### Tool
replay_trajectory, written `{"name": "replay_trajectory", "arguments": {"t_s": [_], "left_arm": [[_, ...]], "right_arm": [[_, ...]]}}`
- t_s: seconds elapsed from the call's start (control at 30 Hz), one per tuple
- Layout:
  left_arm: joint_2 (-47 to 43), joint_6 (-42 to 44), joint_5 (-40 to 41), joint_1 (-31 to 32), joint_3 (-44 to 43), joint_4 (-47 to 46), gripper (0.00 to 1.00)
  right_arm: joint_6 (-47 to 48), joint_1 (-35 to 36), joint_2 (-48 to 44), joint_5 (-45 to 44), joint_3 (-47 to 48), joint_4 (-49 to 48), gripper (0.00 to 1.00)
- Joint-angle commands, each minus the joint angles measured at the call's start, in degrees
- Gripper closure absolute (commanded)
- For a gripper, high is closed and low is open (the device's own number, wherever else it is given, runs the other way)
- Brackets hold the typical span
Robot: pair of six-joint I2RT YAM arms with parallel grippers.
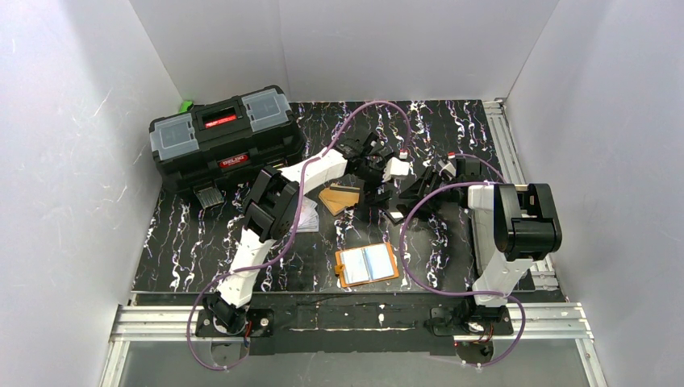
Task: Put the credit cards into the card holder
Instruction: Pick up the credit card from the center of the board.
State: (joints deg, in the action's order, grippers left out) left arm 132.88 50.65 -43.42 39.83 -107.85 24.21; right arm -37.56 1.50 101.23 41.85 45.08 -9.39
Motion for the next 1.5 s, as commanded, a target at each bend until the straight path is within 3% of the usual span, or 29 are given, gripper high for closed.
{"name": "replay_trajectory", "arguments": {"t_s": [0.0,0.17,0.37,1.27,1.47], "left_arm": [[-0.8,1.7,-6.2,0.0,-2.8,6.4,0.02],[0.0,2.2,-6.4,0.0,-3.5,7.2,0.02],[1.1,-2.5,-4.2,0.0,-3.4,-0.3,0.02],[5.5,-2.5,2.4,1.6,-5.5,-3.6,0.02],[1.7,-2.3,-2.2,-0.5,-5.9,0.4,0.02]], "right_arm": [[0.1,-0.3,-0.4,1.6,-0.6,-2.3,0.37],[-0.9,-0.2,0.5,2.5,-0.6,-3.9,0.38],[-0.9,-0.2,0.5,2.6,-1.0,-4.3,0.39],[-0.9,-0.1,0.4,3.2,-3.1,-5.4,0.41],[-0.8,-0.2,1.0,3.2,-2.1,-5.0,0.42]]}}
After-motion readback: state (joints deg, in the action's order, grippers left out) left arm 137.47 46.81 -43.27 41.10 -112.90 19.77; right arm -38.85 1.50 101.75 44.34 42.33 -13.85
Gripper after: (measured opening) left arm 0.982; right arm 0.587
